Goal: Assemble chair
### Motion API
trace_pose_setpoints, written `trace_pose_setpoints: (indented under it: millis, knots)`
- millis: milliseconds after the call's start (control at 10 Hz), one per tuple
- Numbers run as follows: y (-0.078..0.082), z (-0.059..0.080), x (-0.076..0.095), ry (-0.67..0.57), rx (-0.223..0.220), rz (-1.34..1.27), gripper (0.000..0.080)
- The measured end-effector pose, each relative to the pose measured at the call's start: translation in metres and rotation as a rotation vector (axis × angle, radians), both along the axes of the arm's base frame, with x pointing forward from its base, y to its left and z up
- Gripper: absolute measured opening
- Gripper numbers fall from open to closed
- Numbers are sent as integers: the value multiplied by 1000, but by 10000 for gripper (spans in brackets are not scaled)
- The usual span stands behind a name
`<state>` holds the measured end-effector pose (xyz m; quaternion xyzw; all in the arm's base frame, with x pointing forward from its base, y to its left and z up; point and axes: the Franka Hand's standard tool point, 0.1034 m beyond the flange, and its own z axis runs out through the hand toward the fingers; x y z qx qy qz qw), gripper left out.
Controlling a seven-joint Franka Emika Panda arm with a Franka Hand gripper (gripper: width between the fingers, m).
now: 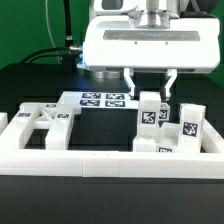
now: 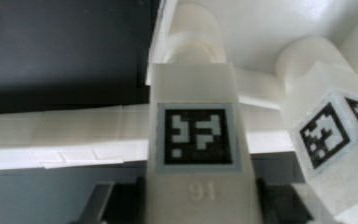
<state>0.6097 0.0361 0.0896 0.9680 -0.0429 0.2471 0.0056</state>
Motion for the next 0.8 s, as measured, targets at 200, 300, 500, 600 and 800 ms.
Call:
trace_pose_setpoints:
  millis: [200, 300, 500, 600, 800]
  knots:
    - [1, -1, 1, -12, -4, 4, 336]
    - [1, -1, 1, -12, -4, 4, 473]
    - [1, -1, 1, -11, -4, 4, 605]
    - [-3, 1, 1, 8, 1, -2, 605]
    - [-12, 9, 6, 17, 4, -7, 647]
